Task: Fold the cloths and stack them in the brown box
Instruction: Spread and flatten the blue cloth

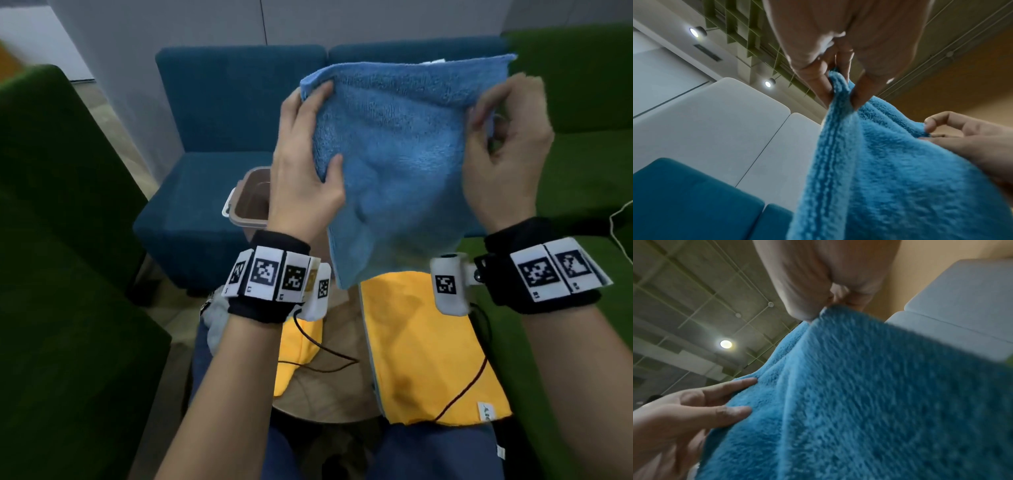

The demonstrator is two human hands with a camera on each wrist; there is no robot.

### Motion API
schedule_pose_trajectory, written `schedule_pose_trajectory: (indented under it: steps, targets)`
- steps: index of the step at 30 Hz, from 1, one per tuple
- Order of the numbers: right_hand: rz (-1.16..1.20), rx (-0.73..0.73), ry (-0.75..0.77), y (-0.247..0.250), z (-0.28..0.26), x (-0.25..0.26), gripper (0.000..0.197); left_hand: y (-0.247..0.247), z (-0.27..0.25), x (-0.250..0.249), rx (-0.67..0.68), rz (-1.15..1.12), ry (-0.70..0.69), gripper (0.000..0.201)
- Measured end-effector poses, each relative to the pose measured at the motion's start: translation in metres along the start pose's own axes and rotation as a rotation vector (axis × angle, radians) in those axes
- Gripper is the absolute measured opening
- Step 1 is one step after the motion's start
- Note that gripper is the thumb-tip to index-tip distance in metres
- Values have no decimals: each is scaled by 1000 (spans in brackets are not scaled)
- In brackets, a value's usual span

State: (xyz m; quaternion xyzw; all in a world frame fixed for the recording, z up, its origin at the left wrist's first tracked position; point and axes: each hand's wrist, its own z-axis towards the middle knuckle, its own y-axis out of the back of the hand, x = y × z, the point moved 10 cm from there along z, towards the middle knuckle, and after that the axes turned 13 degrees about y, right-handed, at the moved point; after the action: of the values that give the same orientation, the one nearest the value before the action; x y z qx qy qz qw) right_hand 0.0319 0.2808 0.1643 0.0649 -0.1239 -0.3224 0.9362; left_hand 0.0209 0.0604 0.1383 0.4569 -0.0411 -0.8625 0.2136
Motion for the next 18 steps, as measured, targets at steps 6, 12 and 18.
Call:
schedule_pose_trajectory:
  steps: [6,12,18]
  targets:
    - [-96,138,-38,37,1,-3,23,-17,-13,10,164,-213,86,65]
    - [-110,325,-155,47,-51,-30,26,-64,-54,42,268,-91,156,61]
    - [-100,434,-440,32,-145,-81,24,-122,-107,119,389,24,394,61]
